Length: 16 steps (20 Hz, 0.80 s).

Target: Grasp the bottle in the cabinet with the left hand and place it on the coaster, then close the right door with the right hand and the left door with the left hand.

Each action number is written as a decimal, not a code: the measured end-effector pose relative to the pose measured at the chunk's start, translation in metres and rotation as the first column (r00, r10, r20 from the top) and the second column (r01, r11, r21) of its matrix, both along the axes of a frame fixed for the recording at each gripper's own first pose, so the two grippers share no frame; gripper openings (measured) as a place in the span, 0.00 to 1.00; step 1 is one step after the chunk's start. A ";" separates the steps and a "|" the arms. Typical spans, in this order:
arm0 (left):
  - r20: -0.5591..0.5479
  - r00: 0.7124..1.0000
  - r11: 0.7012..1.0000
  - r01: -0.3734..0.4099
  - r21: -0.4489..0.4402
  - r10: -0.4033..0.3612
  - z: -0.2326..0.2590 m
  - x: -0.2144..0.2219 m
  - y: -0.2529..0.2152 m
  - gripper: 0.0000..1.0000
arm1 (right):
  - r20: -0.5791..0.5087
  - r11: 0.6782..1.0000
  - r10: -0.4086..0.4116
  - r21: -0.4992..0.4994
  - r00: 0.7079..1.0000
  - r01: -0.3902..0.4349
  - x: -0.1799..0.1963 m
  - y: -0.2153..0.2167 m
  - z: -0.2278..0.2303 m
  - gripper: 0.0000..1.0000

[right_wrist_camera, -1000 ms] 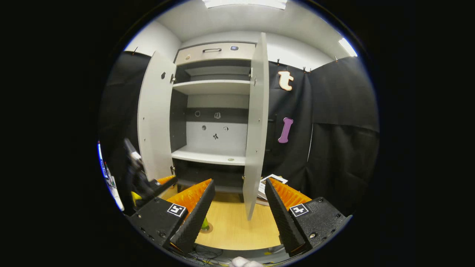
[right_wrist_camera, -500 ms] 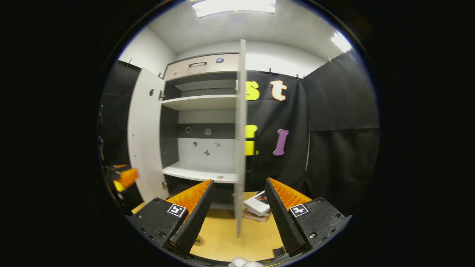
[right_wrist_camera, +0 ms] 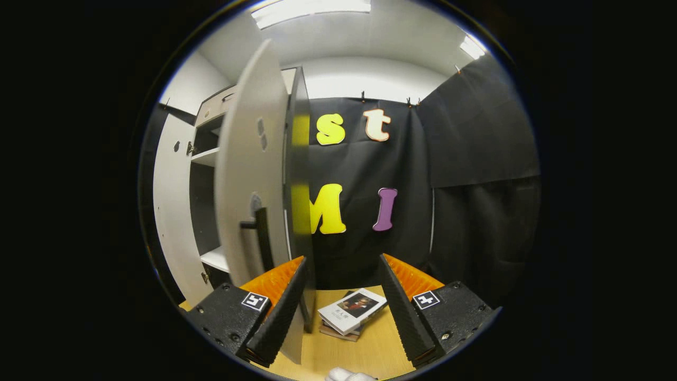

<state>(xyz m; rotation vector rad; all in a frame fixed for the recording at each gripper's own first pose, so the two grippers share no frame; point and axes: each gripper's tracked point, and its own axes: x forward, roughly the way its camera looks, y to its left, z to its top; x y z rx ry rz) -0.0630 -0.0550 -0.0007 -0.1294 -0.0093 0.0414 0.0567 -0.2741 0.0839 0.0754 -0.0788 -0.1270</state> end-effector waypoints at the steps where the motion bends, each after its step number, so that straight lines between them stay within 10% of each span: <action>1: -0.004 1.000 1.000 -0.011 0.002 0.011 0.001 0.000 -0.006 0.95 | -0.001 0.999 0.035 0.003 0.999 -0.035 0.009 0.003 0.000 0.82; 9: -0.044 0.994 0.993 -0.102 0.052 0.104 0.003 -0.013 -0.029 0.95 | -0.021 0.954 0.298 -0.032 0.954 -0.298 0.036 0.048 0.003 0.81; 16: -0.027 0.995 0.995 -0.100 0.008 0.100 0.011 -0.001 -0.019 0.95 | -0.070 0.944 0.316 -0.081 0.946 -0.321 0.037 0.056 0.003 0.79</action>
